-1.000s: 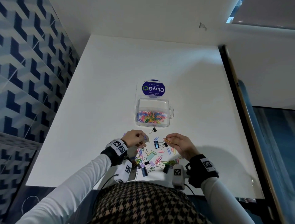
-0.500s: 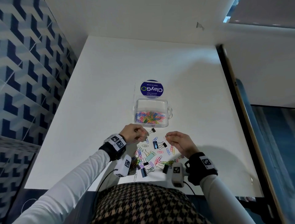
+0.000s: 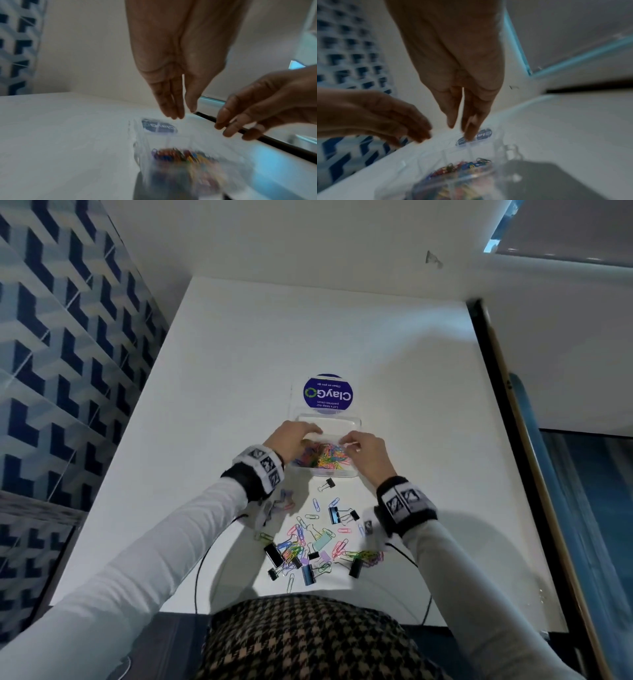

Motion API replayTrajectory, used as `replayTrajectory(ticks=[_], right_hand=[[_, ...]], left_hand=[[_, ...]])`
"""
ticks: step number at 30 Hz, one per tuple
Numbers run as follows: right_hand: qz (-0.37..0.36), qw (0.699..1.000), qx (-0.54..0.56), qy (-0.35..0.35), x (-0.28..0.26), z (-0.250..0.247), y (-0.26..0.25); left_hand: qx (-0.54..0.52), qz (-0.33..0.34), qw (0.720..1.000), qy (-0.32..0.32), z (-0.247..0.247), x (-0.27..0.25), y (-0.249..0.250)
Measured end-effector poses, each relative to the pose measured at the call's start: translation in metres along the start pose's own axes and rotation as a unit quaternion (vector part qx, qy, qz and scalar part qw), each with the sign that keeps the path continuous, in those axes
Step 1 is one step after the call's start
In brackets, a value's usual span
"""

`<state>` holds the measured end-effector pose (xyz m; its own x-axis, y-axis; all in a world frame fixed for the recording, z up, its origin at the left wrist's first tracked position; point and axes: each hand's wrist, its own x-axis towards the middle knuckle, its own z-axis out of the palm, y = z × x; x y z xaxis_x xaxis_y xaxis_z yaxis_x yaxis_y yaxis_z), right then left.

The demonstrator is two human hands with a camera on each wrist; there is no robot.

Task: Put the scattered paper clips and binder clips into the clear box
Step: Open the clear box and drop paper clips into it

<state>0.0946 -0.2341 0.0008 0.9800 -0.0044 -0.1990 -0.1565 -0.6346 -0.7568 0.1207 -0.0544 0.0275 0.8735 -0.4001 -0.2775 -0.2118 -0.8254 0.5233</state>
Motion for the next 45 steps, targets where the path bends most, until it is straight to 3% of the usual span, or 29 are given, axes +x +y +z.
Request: replayTrajectory(ticks=[2,6,10,13,17,25,29,34,37,41,45], right_hand=[[-0.035,0.998,-0.055,-0.025,-0.02,-0.006,0.018],[-0.058,0.973,-0.181,-0.133,-0.059,-0.02,0.067],[-0.146,0.933,-0.265,-0.193,-0.087,-0.022,0.088],[-0.143,0.946,-0.252,-0.144,-0.093,-0.014,0.091],[-0.043,0.972,-0.227,-0.046,-0.099,0.01,0.085],[0.045,0.977,-0.205,-0.028,-0.104,0.035,0.081],[0.073,0.977,-0.196,-0.045,-0.102,0.033,0.079],[0.072,0.978,-0.193,-0.038,-0.103,0.026,0.081],[0.072,0.977,-0.196,-0.039,-0.1,0.021,0.082],[0.058,0.975,-0.21,-0.04,-0.098,0.016,0.086],[0.045,0.976,-0.211,-0.038,-0.1,0.014,0.088]], left_hand=[[-0.012,0.035,0.999,-0.018,0.017,-0.022,-0.002],[0.057,0.034,0.987,-0.149,0.067,-0.052,-0.01],[0.138,0.067,0.976,-0.155,0.089,-0.053,-0.008],[0.165,0.09,0.975,-0.116,0.09,-0.051,-0.003],[0.149,0.066,0.98,-0.115,0.09,-0.051,-0.001],[0.025,-0.004,0.989,-0.148,0.093,-0.054,-0.006],[-0.065,-0.036,0.992,-0.1,0.074,-0.055,-0.012],[-0.045,-0.067,0.994,-0.08,0.047,-0.058,-0.036],[0.045,-0.022,0.99,-0.129,0.045,-0.068,-0.041],[0.14,0.118,0.962,-0.202,0.064,-0.08,-0.03],[0.226,0.211,0.928,-0.209,0.074,-0.077,-0.031]])
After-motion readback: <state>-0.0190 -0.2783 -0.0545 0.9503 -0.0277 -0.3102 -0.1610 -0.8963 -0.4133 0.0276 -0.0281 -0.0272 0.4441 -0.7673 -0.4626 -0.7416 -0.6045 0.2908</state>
